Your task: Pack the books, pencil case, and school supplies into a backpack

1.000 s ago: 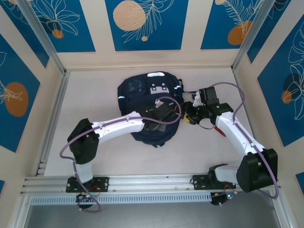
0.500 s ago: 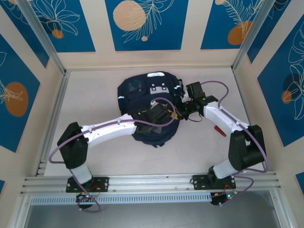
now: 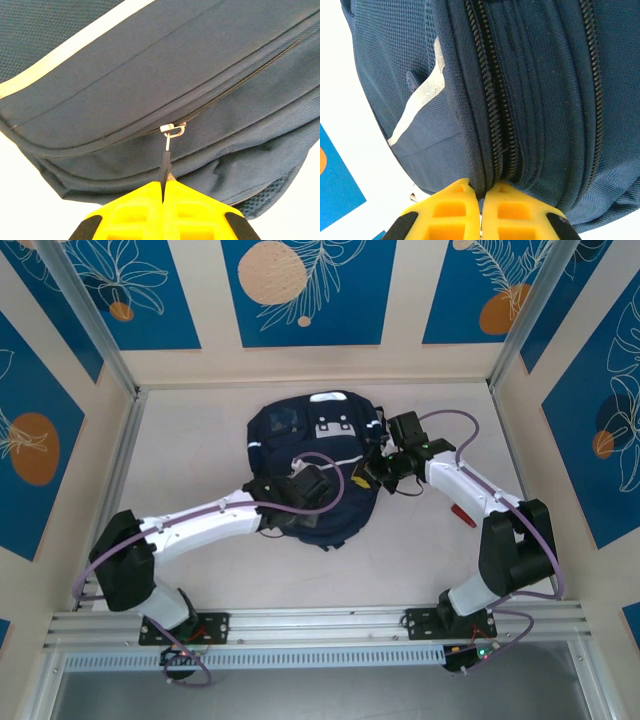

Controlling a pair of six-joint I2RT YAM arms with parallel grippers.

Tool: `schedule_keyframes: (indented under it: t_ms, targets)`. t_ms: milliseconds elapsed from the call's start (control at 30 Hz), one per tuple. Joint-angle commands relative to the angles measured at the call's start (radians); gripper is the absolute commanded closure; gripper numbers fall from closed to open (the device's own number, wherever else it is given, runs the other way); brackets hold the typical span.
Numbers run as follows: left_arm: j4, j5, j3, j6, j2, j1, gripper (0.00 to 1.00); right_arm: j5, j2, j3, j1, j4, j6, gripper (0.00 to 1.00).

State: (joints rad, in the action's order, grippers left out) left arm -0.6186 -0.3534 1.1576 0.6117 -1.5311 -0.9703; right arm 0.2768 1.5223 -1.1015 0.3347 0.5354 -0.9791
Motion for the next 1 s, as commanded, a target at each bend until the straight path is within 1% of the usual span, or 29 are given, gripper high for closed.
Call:
schedule_keyframes:
  t_ms: [0,133,267,400,533,633,667,733,800,833,967]
  targets:
    - [-0.119,-0.038,-0.035,0.026,0.046,0.023,1.00,-0.067,-0.020,-0.038,-0.008,0.019,0.023,0.99]
    - [-0.147,-0.057,-0.094,0.030,0.110,0.086,1.00,-0.106,-0.030,-0.038,-0.008,0.050,0.033,1.00]
    - [-0.148,-0.031,-0.163,0.012,0.186,0.162,1.00,-0.113,-0.034,-0.040,-0.008,0.060,0.041,1.00]
    - [-0.070,0.061,-0.211,-0.084,0.207,0.262,1.00,-0.112,-0.026,-0.049,-0.005,0.061,0.052,1.00]
    - [-0.004,0.121,-0.179,-0.195,0.149,0.352,1.00,-0.102,-0.018,-0.062,-0.006,0.069,0.072,1.00]
    - [0.035,0.186,-0.151,-0.254,0.138,0.364,1.00,-0.090,-0.025,-0.064,-0.003,0.072,0.087,1.00]
    - [0.054,0.219,-0.156,-0.268,0.149,0.365,0.98,-0.087,-0.027,-0.065,-0.002,0.073,0.093,1.00]
    - [0.116,0.325,-0.190,-0.315,0.186,0.365,0.78,-0.084,-0.030,-0.068,0.000,0.080,0.103,0.98]
    - [0.155,0.394,-0.229,-0.359,0.221,0.364,0.63,-0.082,-0.027,-0.070,0.000,0.083,0.108,0.98]
    - [0.161,0.409,-0.245,-0.380,0.236,0.364,0.58,-0.080,-0.025,-0.072,0.000,0.084,0.110,0.98]
    - [0.158,0.450,-0.277,-0.477,0.253,0.363,0.45,-0.074,-0.019,-0.083,0.000,0.090,0.114,0.98]
